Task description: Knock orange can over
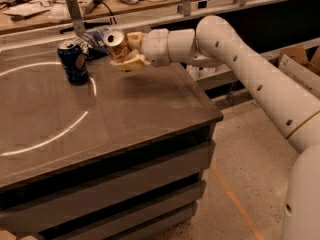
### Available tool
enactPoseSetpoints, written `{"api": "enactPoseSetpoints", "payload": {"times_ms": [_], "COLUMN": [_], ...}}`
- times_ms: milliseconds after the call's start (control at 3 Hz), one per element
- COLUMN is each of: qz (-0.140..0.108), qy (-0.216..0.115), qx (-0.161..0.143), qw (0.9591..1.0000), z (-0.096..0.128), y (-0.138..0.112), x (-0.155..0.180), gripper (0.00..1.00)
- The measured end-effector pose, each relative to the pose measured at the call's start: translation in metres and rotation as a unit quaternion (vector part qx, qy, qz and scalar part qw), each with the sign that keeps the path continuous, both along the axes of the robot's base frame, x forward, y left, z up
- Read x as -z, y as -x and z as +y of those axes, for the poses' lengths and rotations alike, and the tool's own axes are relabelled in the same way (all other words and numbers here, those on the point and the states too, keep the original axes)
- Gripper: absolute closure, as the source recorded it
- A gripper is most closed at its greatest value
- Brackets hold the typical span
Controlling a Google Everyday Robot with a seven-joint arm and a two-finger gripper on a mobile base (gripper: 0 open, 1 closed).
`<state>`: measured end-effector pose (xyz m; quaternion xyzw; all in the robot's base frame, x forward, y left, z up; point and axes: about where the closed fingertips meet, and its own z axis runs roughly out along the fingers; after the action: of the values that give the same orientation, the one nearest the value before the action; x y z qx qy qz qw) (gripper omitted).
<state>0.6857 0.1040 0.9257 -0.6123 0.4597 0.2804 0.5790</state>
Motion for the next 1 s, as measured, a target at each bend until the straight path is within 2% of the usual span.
{"api": "enactPoseSetpoints", "payload": {"times_ms": [333,667,1000], "qz": [-0.097,-0.119,-0.2], "qy": [0.048,0.055,0.071], "qx": [-0.005,-0.012,-0.065], "qw": [0.9941,0.9913,0.9751], "z": [-0.005,-0.003,0.001], "y": [0.007,0.008,0.018], "x": [-0.005,-0.004,-0.004], "gripper": [1.0,1.0,1.0]}}
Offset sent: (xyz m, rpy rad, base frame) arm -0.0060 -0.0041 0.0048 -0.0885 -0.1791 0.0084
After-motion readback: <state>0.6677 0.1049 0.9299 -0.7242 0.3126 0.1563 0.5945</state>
